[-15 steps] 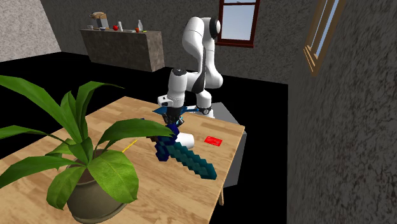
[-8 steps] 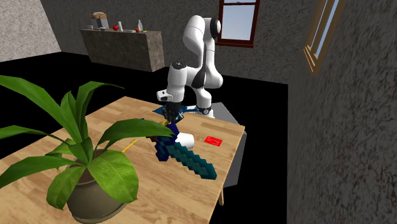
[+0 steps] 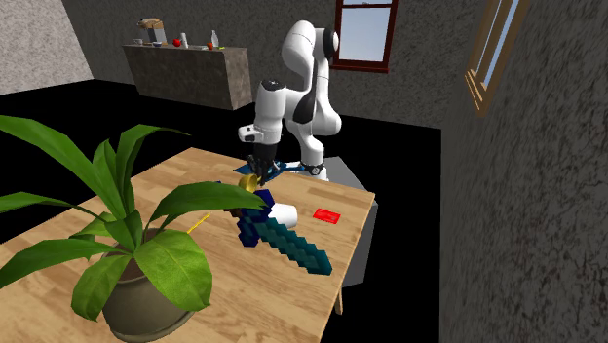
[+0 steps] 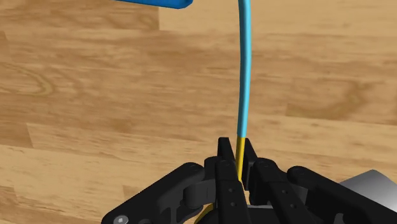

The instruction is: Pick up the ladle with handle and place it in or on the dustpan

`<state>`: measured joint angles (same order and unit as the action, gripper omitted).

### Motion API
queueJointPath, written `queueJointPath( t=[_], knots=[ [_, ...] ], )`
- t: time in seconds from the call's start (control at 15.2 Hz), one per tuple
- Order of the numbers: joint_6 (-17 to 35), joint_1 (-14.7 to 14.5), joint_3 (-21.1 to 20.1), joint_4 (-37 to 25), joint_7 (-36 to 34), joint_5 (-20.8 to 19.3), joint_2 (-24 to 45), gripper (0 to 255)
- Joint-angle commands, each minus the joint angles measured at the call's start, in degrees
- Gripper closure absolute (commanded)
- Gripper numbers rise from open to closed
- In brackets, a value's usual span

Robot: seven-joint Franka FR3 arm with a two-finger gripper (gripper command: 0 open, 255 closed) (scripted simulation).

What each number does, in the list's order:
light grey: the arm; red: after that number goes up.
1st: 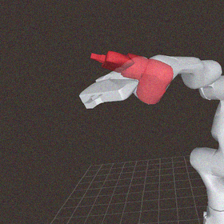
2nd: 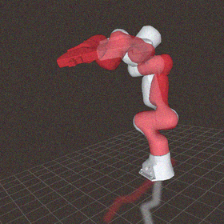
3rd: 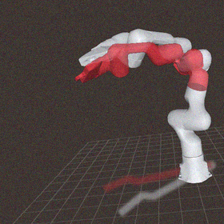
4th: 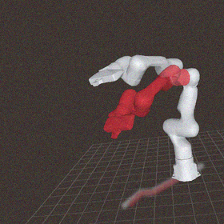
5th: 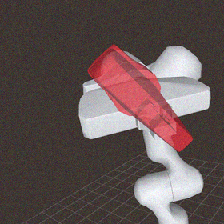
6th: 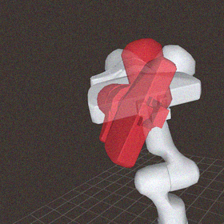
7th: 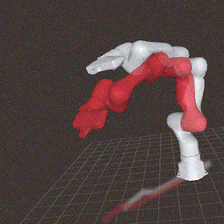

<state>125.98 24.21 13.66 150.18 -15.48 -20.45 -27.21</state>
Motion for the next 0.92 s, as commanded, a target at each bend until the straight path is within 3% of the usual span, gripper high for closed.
queueJointPath(
  t=[0.0,0.86],
  knots=[
    [-1.8,-0.1,-0.1,-0.9,0.4,0.3,-0.9,255],
    [-12.7,-0.7,-1.4,-8.4,2.4,2.1,-4.4,255]
  ],
)
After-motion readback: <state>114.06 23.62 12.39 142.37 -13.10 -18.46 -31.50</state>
